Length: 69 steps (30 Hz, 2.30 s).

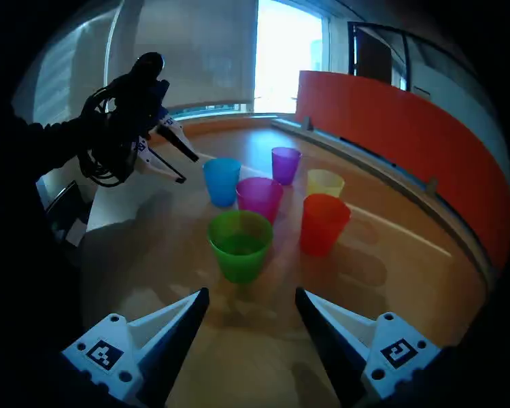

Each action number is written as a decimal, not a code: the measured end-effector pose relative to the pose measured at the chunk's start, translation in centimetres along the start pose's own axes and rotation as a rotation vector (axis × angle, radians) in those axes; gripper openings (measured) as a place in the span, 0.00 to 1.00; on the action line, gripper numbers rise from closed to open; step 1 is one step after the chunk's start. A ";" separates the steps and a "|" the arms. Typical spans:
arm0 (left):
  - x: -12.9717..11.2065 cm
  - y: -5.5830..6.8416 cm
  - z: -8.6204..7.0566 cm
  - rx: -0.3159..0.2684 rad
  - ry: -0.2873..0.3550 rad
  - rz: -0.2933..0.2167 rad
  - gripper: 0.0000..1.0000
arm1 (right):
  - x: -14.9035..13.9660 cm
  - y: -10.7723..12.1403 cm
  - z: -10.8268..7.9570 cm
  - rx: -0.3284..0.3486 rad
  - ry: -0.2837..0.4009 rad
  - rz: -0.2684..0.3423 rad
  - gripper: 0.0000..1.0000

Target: Pour water

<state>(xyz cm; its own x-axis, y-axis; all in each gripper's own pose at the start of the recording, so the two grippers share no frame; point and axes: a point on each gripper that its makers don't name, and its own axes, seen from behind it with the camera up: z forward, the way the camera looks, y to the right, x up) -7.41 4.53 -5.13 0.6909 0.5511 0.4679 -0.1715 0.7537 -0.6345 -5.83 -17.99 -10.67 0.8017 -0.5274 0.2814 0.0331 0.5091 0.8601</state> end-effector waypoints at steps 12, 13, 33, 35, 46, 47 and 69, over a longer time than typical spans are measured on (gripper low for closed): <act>0.6 -3.1 -1.6 0.089 0.036 -0.068 0.90 | 1.3 3.5 -1.4 -0.130 0.019 0.132 0.98; 0.7 -3.4 -1.8 0.098 0.039 -0.077 0.90 | 1.3 3.8 -1.5 -0.143 0.015 0.149 0.98; 1.5 -9.7 -5.2 0.262 0.160 -0.336 0.90 | 2.0 9.4 -4.4 -0.383 0.040 0.420 0.98; 2.1 -10.2 -5.7 0.278 0.178 -0.347 0.90 | 2.2 9.7 -4.7 -0.395 0.048 0.430 0.98; 5.2 -11.4 -7.7 0.317 0.303 -0.435 0.90 | 4.0 11.8 -7.3 -0.533 0.124 0.365 0.98; 5.4 -11.6 -8.0 0.330 0.316 -0.438 0.90 | 4.3 12.0 -7.7 -0.547 0.140 0.355 0.98; 11.6 -12.0 -13.5 0.462 0.637 -0.418 0.90 | 9.3 16.2 -15.2 -0.810 0.499 0.290 0.98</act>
<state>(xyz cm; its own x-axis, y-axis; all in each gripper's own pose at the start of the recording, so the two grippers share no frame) 12.16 -2.92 -0.36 0.9961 -0.0017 0.0878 0.0116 0.9935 -0.1129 11.21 -4.28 -0.59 0.9963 -0.0572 0.0638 0.0446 0.9820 0.1836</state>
